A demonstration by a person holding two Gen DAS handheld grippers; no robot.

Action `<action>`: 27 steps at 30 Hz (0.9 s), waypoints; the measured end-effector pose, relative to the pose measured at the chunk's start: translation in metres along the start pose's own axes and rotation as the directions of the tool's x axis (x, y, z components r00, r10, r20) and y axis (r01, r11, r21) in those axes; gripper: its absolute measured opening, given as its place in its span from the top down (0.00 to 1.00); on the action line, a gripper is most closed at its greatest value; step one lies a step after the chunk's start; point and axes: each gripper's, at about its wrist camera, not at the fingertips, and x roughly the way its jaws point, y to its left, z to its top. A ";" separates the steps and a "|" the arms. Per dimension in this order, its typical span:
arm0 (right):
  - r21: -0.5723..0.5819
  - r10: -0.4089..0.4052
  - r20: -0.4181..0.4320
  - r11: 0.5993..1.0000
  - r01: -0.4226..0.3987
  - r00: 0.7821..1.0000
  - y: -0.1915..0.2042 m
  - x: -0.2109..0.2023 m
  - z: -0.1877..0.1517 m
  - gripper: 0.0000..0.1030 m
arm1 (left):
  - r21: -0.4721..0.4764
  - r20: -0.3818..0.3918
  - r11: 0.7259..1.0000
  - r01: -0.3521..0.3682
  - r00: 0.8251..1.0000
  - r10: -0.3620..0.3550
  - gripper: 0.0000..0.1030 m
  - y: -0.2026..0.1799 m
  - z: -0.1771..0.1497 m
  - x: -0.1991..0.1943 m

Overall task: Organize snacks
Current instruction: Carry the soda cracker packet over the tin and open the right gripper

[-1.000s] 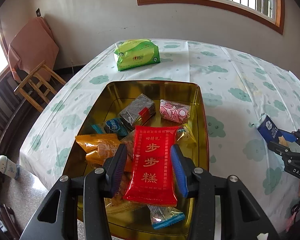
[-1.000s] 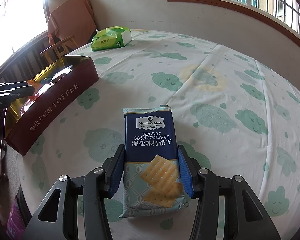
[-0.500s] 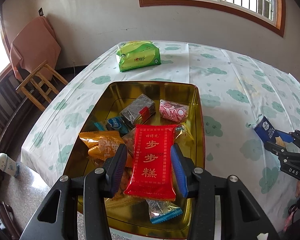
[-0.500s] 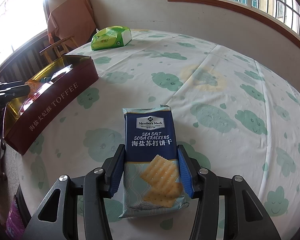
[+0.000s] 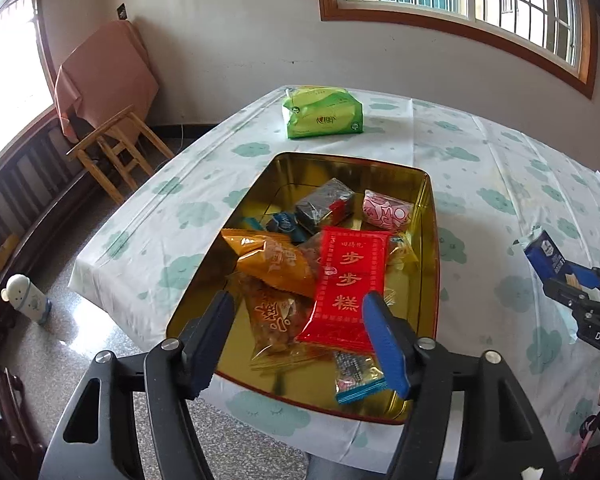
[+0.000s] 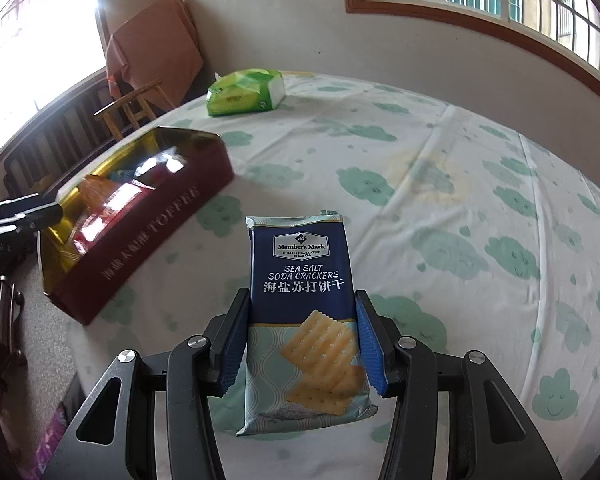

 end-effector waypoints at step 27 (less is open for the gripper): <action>-0.092 0.227 -0.021 0.969 -0.228 0.974 0.142 0.032 0.081 0.51 | -0.128 -0.026 0.991 -0.024 0.999 0.021 0.25 0.053 -0.020 0.001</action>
